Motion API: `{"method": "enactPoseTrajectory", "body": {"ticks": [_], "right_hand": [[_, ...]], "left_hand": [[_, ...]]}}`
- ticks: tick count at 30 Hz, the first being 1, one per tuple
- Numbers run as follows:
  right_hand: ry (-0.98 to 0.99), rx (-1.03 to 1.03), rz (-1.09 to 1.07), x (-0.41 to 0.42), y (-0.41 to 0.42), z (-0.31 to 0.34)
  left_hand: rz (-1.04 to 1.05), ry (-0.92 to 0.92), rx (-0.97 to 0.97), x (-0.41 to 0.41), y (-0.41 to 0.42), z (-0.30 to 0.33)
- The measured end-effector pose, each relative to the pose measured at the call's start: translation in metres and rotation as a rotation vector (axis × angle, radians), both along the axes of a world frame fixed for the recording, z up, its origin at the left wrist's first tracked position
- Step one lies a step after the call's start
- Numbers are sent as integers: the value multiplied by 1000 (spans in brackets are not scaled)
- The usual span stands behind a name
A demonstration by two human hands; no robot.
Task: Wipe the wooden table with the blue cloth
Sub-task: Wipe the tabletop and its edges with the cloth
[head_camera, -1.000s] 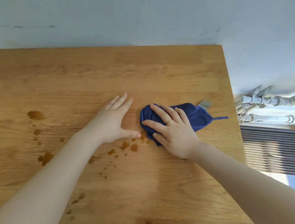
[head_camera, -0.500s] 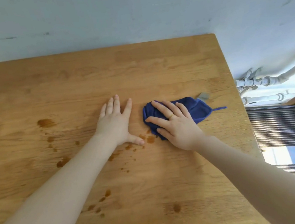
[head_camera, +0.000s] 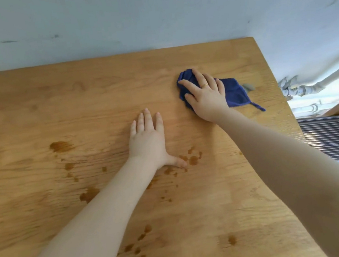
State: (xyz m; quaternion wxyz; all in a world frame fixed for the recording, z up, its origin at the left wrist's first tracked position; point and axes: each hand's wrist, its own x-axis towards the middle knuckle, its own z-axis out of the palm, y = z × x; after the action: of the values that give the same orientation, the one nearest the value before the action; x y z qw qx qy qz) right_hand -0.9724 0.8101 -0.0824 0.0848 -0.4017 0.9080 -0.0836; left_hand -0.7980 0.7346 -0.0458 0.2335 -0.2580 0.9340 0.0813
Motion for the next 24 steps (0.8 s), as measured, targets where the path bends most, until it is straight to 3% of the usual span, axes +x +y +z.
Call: {"method": "enactPoseTrajectory", "body": {"ticks": [6, 9, 15, 24], "right_hand": [[21, -39, 343, 55, 49, -1], [28, -43, 355, 31, 30, -2], [16, 24, 176, -14, -48, 0], [34, -21, 482, 41, 33, 1]], "left_hand": [[10, 54, 32, 1, -2, 0], [-5, 44, 19, 0, -2, 1], [-7, -7, -23, -3, -1, -1], [49, -33, -95, -4, 9, 12]]}}
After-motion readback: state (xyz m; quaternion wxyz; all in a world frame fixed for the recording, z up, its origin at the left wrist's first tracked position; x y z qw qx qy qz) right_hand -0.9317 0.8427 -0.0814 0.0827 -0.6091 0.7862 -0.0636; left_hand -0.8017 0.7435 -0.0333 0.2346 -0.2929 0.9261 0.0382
